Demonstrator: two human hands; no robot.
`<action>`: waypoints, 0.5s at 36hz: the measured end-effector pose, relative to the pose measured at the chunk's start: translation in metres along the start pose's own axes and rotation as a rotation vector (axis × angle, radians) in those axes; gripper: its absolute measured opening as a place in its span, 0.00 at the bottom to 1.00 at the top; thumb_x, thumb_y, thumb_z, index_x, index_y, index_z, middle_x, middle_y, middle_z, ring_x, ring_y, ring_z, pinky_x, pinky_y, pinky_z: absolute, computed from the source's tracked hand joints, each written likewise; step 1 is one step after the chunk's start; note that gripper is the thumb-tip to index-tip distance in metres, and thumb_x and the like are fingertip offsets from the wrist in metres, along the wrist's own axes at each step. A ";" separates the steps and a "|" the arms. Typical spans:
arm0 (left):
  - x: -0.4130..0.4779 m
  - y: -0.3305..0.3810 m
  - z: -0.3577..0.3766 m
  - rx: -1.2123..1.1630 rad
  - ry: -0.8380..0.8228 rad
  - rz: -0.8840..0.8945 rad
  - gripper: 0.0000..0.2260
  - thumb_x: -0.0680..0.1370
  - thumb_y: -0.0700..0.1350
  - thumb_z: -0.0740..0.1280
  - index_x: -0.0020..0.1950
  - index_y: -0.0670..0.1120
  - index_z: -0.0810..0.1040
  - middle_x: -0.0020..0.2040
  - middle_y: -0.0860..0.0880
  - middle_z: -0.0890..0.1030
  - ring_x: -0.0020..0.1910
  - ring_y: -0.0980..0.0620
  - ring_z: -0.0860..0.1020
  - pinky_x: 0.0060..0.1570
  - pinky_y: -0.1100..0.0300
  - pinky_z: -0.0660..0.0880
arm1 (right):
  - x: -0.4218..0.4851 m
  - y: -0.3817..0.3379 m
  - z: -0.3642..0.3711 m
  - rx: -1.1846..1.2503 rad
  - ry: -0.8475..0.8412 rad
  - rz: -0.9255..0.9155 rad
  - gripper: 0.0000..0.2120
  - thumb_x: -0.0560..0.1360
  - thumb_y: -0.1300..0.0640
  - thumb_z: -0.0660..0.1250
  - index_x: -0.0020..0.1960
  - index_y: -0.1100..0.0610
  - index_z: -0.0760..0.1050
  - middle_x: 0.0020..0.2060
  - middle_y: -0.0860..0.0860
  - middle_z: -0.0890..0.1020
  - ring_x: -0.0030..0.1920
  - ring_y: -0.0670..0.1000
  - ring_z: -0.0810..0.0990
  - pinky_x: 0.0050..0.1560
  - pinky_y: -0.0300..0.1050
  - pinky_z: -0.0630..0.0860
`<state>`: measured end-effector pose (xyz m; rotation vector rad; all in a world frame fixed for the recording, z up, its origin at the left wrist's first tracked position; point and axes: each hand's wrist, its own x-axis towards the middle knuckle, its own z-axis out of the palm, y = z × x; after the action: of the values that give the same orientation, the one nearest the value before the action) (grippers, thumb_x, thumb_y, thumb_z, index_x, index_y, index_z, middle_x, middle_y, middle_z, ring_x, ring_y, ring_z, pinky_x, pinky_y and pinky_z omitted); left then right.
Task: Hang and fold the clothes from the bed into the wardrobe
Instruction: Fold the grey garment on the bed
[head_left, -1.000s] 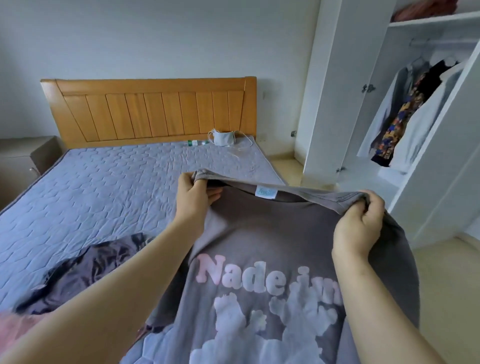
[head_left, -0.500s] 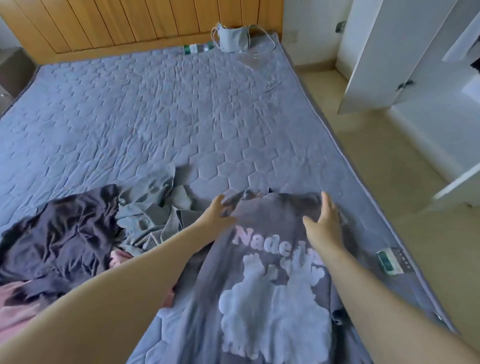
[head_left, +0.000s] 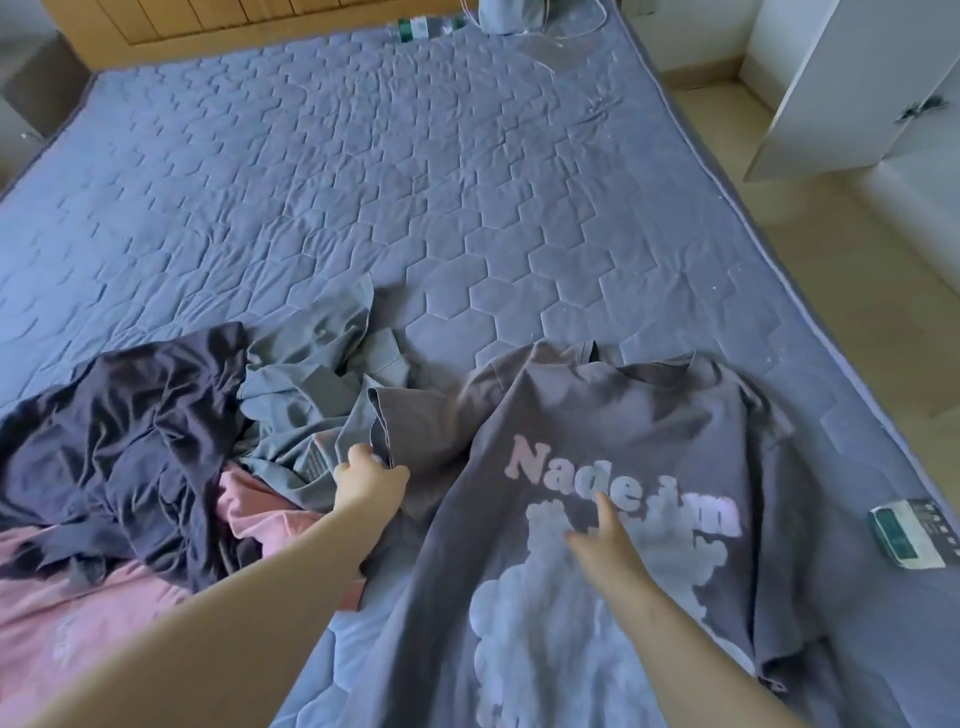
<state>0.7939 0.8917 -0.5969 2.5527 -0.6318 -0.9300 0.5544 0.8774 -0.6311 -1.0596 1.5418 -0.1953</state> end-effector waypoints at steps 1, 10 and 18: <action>0.005 -0.001 0.002 -0.029 -0.002 -0.012 0.21 0.74 0.44 0.66 0.65 0.41 0.67 0.63 0.39 0.69 0.53 0.42 0.72 0.52 0.56 0.69 | 0.004 0.002 0.005 -0.016 -0.002 0.012 0.31 0.78 0.59 0.59 0.76 0.46 0.49 0.69 0.52 0.67 0.51 0.49 0.75 0.38 0.36 0.68; 0.040 0.004 0.022 -0.010 0.136 0.199 0.30 0.70 0.53 0.72 0.66 0.44 0.64 0.59 0.46 0.74 0.60 0.43 0.73 0.55 0.49 0.73 | 0.041 0.017 0.018 -0.095 -0.112 0.096 0.31 0.79 0.61 0.57 0.77 0.49 0.48 0.74 0.51 0.60 0.68 0.54 0.65 0.62 0.42 0.65; 0.061 0.003 0.024 -0.056 0.146 0.273 0.05 0.78 0.46 0.63 0.50 0.46 0.72 0.45 0.50 0.75 0.49 0.48 0.72 0.45 0.60 0.63 | 0.054 0.015 0.025 -0.220 -0.178 0.125 0.33 0.78 0.55 0.60 0.77 0.50 0.47 0.75 0.51 0.55 0.74 0.53 0.57 0.73 0.49 0.57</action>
<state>0.8183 0.8537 -0.6441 2.3811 -0.8697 -0.6528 0.5742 0.8594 -0.6862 -1.1156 1.4847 0.1545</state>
